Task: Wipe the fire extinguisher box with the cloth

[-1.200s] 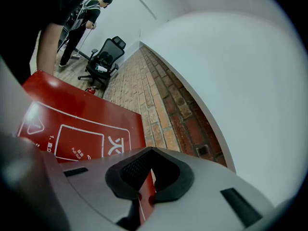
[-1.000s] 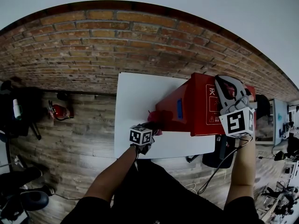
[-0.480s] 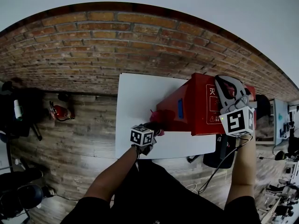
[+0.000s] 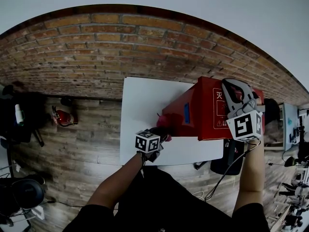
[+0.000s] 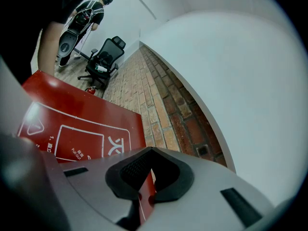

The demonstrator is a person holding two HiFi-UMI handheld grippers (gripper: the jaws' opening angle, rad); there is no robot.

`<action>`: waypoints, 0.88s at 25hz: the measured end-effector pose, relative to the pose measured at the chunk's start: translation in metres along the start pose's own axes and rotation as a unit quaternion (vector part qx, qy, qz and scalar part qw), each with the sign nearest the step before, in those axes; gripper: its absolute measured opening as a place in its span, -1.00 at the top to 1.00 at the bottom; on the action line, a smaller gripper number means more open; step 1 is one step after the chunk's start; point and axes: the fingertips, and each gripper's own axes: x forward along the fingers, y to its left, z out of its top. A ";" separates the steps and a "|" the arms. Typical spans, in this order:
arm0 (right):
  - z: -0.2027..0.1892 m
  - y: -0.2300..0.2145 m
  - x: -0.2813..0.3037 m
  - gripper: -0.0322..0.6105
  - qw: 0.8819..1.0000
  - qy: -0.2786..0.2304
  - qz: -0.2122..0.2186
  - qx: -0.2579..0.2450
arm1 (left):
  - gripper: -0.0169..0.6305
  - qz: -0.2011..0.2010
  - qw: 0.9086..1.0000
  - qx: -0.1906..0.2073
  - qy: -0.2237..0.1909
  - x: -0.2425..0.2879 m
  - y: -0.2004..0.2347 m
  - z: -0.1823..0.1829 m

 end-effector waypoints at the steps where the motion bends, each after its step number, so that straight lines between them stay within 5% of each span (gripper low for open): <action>1: 0.000 0.000 0.000 0.84 1.000 0.000 0.000 0.000 | 0.73 -0.002 1.000 0.000 -0.002 0.000 -0.002 0.002; 22: 0.000 -0.001 0.000 0.84 1.000 -0.003 -0.001 0.000 | 0.73 -0.029 0.999 0.006 -0.034 -0.015 -0.047 0.034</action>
